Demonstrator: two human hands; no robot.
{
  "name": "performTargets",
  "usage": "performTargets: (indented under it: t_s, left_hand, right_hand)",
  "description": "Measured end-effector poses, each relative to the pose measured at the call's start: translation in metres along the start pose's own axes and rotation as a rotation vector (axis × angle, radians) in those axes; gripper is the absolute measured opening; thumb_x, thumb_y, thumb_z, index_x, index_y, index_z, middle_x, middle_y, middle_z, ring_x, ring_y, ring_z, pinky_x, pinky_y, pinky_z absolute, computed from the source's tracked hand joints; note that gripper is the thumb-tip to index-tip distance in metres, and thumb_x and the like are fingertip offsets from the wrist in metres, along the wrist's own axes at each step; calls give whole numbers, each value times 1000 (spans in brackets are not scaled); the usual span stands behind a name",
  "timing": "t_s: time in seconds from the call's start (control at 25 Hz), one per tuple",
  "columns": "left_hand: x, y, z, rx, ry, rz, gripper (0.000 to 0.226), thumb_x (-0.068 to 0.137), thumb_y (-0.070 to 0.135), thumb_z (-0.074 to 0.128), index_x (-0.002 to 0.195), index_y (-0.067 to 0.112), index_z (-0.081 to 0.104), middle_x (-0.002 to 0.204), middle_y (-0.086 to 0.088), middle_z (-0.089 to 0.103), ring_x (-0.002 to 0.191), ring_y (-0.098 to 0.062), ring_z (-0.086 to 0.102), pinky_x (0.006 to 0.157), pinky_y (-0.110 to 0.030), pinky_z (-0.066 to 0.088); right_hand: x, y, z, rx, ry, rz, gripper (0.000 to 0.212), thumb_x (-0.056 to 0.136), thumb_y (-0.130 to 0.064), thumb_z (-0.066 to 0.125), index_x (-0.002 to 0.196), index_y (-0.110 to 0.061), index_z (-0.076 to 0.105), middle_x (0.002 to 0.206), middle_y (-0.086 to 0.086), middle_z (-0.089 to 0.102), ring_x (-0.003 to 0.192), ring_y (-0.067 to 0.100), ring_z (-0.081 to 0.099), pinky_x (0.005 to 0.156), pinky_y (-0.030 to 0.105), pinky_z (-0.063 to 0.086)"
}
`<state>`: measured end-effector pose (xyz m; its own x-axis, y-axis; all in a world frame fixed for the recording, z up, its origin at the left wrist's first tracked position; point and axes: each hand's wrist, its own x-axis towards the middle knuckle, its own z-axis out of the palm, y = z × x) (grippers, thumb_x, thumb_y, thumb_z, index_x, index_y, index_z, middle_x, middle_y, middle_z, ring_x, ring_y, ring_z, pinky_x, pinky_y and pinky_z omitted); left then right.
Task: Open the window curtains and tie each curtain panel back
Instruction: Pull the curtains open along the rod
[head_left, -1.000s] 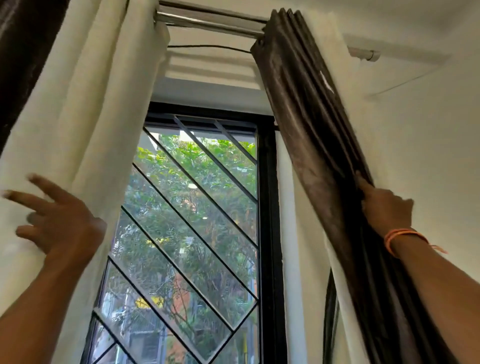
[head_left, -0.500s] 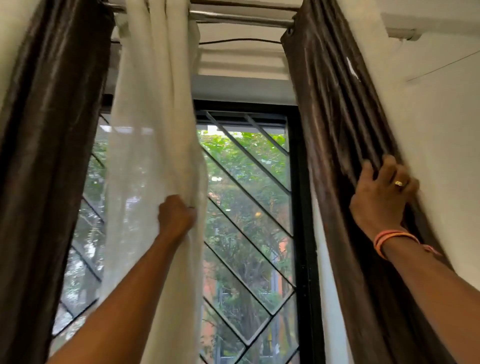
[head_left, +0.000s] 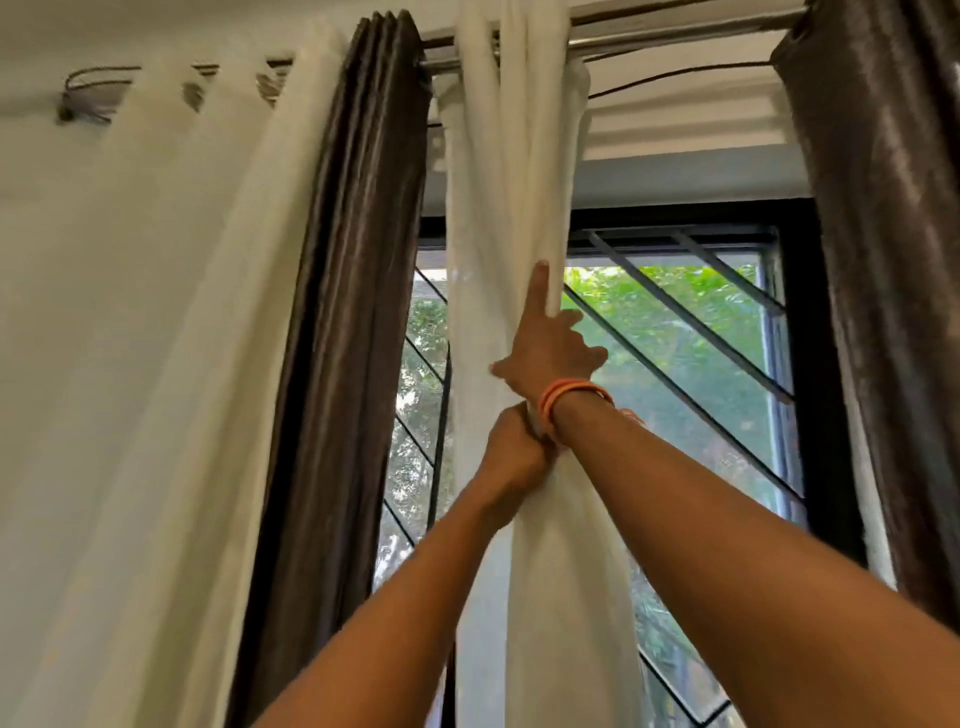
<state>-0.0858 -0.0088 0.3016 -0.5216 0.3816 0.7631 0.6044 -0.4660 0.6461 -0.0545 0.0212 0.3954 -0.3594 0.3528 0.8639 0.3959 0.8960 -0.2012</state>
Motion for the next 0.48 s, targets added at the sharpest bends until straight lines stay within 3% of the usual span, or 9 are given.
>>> performTargets:
  t_s: [0.08, 0.16, 0.24, 0.32, 0.36, 0.48]
  left_hand:
    - [1, -14, -24, 201, -118, 72, 48, 68, 44, 68, 110, 20, 61, 125, -6, 58, 116, -27, 57, 92, -40, 52]
    - [1, -22, -36, 434, 13, 138, 83, 59, 70, 70, 126, 26, 49, 151, -2, 30, 140, -22, 32, 109, -36, 35]
    - [4, -19, -35, 573, 173, 97, 120, 47, 88, 64, 145, 32, 24, 162, 1, 0, 149, -24, 5, 118, -50, 16]
    - [13, -7, -26, 491, 184, -77, 140, 44, 89, 66, 152, 34, -3, 162, -2, -18, 150, -29, -9, 117, -61, 5]
    - [20, -5, -17, 373, 132, -149, 144, 46, 84, 71, 153, 33, -11, 162, -5, -20, 150, -30, -7, 118, -59, 7]
    - [34, 0, 30, 41, -143, -124, 134, 65, 51, 84, 151, 33, -17, 164, -6, 5, 146, -26, 26, 113, -49, 33]
  right_hand:
    - [4, 0, -3, 34, 71, -48, 98, 90, -12, 56, 154, -33, -15, 135, 27, 48, 113, 43, 57, 98, 58, 37]
    - [3, 11, -11, 40, 107, -120, 91, 90, -2, 44, 154, -35, -10, 121, 24, 55, 107, 43, 58, 96, 57, 40]
    - [2, 32, -28, -12, 161, -163, 90, 88, 2, 40, 155, -39, -6, 113, 24, 57, 103, 42, 59, 96, 57, 41]
    - [7, 63, -54, -80, 222, -166, 90, 86, 4, 40, 155, -40, 2, 111, 26, 58, 102, 43, 59, 92, 54, 44]
    - [14, 83, -72, -125, 258, -158, 88, 86, 3, 40, 156, -38, 7, 112, 27, 58, 102, 45, 58, 90, 53, 45]
    - [26, 143, -135, -300, 389, -102, 73, 91, 0, 40, 154, -33, 23, 117, 27, 53, 105, 46, 55, 95, 56, 38]
